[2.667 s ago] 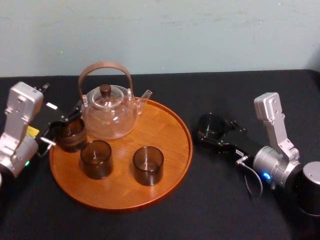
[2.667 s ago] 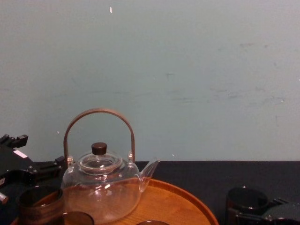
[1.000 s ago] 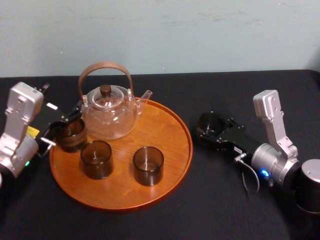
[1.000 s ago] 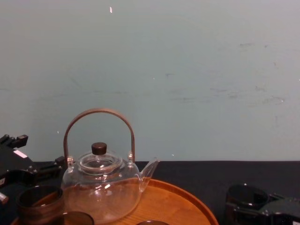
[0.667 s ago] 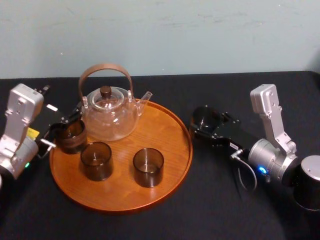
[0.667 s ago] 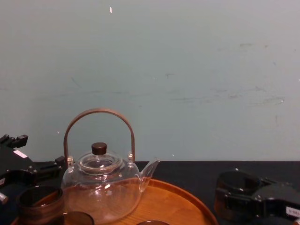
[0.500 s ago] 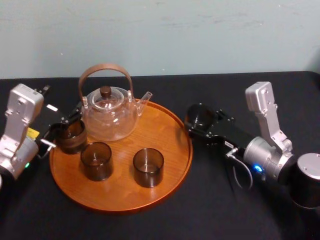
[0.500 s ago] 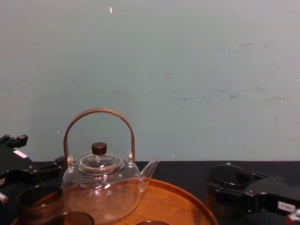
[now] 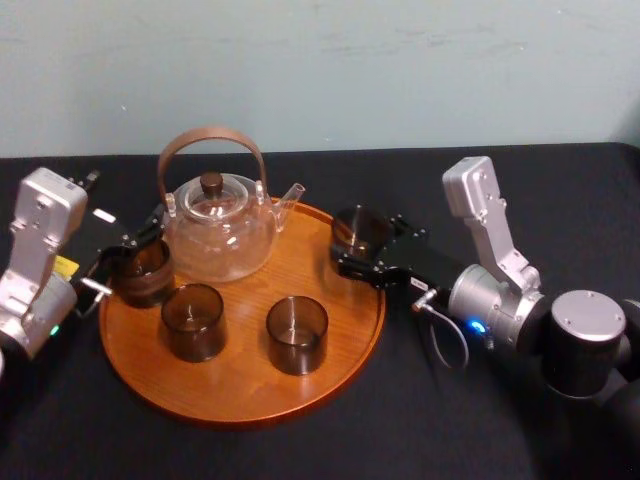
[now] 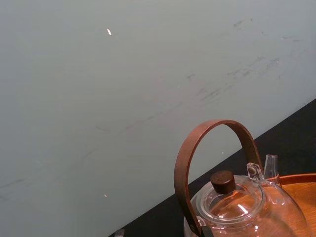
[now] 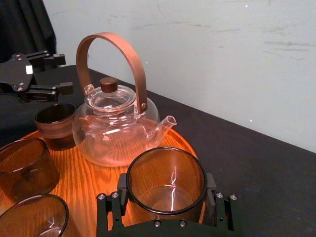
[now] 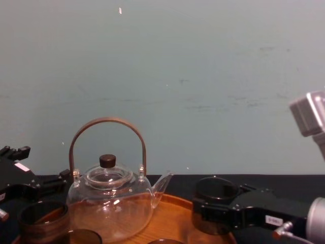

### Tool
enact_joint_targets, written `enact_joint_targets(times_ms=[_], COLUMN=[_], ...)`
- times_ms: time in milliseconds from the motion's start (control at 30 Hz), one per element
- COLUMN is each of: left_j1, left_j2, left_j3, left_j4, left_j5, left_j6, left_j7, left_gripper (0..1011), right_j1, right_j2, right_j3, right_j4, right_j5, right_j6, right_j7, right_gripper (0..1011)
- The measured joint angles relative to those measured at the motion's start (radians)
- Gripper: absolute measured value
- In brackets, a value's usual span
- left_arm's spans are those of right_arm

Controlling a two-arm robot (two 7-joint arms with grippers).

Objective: Pick up the glass from the table and place it on the tray.

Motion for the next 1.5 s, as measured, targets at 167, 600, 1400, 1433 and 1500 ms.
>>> enact_joint_targets(times_ms=[167, 600, 1400, 1433, 1500], left_j1=[0.0, 0.0, 0.0, 0.0, 0.0], left_j2=[0.0, 0.0, 0.0, 0.0, 0.0], left_j3=[0.0, 0.0, 0.0, 0.0, 0.0], left_j4=[0.0, 0.0, 0.0, 0.0, 0.0], left_j5=[0.0, 0.0, 0.0, 0.0, 0.0], left_j6=[0.0, 0.0, 0.0, 0.0, 0.0], left_j7=[0.0, 0.0, 0.0, 0.0, 0.0], left_gripper=[1001, 1001, 1001, 1001, 1001], right_j1=[0.028, 0.066, 0.071, 0.07, 0.066], right_j2=[-0.018, -0.048, -0.048, -0.048, -0.047], right_j3=[-0.016, -0.039, -0.052, -0.05, -0.045], right_j4=[0.047, 0.138, 0.149, 0.148, 0.142], right_j5=[-0.006, -0.012, -0.03, -0.027, -0.022], right_j6=[-0.012, -0.037, -0.041, -0.042, -0.047], right_j7=[0.007, 0.032, 0.032, 0.032, 0.033], right_gripper=[906, 907, 1002, 1002, 1002])
